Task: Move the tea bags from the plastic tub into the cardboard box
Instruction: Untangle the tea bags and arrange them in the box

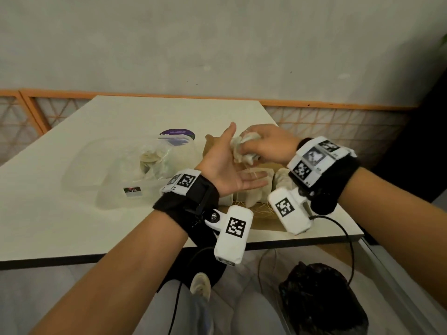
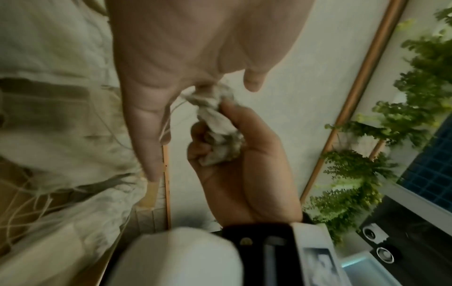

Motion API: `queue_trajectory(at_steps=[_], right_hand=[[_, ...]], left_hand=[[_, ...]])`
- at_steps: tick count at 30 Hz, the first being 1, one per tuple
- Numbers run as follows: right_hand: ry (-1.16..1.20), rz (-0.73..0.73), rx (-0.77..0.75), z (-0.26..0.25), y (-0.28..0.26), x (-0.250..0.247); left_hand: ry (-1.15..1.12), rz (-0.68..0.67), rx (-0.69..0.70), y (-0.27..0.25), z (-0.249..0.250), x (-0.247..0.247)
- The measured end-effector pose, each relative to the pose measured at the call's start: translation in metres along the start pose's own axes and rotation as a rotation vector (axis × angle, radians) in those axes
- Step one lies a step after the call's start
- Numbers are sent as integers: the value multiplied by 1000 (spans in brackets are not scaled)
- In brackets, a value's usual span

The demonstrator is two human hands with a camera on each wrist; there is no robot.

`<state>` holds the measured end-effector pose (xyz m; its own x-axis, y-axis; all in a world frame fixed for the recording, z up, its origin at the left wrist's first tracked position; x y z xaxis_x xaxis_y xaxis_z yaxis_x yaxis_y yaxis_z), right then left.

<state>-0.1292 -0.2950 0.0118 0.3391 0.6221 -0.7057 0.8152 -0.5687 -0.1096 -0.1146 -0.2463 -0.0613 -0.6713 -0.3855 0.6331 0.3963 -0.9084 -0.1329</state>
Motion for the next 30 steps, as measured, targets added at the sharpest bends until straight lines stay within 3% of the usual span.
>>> queue_trajectory(at_steps=[2, 5, 9, 13, 17, 23, 30], right_hand=[[-240, 21, -26, -1, 1, 15], [-280, -39, -59, 1, 1, 32], [24, -123, -53, 14, 1, 27], [226, 36, -100, 32, -3, 4], [354, 45, -121, 48, -13, 5], [585, 263, -35, 96, -34, -3], [582, 112, -75, 102, -35, 25]], left_hand=[[-80, 47, 10, 2, -3, -3], [-89, 125, 43, 4, -4, -14], [-112, 190, 4, 3, -14, -35], [-112, 141, -3, 3, -18, -41], [43, 31, 56, 1, -21, -36], [222, 77, 206, 1, -19, -43], [178, 68, 249, -3, -15, -37]])
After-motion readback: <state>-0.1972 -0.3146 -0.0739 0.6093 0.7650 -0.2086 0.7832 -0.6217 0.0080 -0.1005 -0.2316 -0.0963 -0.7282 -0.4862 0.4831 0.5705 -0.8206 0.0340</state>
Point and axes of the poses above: each hand's wrist, its own y-axis towards the middle knuckle, its own x-axis out of the palm, z = x × y, the point moved 10 cm from there along y, towards the middle knuckle, and after that the axes turned 10 degrees about x, right-handed, at the moved point
